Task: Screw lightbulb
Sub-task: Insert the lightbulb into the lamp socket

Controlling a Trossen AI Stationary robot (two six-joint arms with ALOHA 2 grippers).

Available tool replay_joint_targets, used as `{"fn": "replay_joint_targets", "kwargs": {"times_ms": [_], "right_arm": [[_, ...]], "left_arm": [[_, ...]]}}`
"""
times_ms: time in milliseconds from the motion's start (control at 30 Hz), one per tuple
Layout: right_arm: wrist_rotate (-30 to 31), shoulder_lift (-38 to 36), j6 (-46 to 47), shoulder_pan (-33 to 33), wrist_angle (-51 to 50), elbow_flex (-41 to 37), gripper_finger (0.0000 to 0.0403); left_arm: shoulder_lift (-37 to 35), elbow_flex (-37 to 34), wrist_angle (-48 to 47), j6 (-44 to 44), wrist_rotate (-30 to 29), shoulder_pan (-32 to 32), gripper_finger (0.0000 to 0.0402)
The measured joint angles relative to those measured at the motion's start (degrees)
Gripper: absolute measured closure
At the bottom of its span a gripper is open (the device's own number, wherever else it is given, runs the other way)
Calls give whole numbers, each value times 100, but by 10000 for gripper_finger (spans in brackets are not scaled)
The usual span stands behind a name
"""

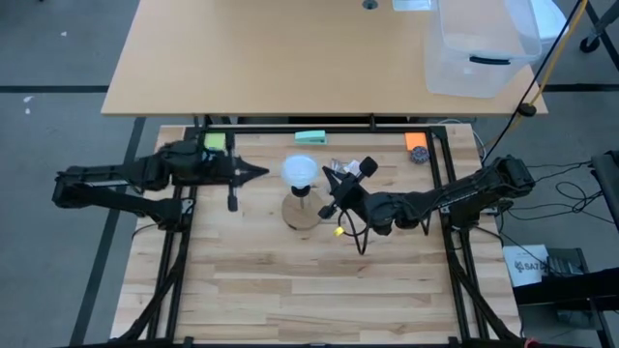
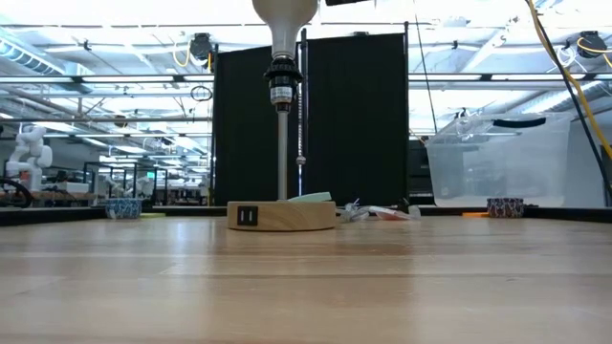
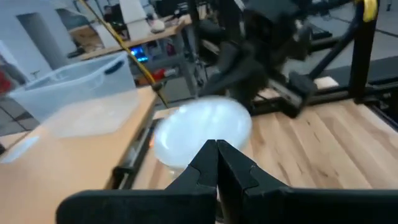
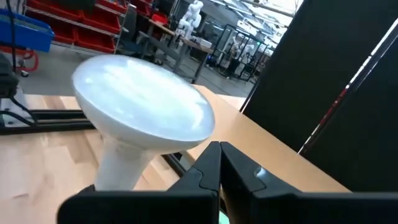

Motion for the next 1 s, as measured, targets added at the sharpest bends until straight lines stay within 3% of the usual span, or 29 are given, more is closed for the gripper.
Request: {"fn": "replay_joint_targets", "kwargs": {"times_ms": [267,1000], "right_arm": [[-426,-2,253,-146,97,-1,403],[-559,-2,320,-146,44,-1,403]], "left_arm": [[6,-885,1426,-257,321,-5,402],[393,-944,1651,-278,320,321,402]]}}
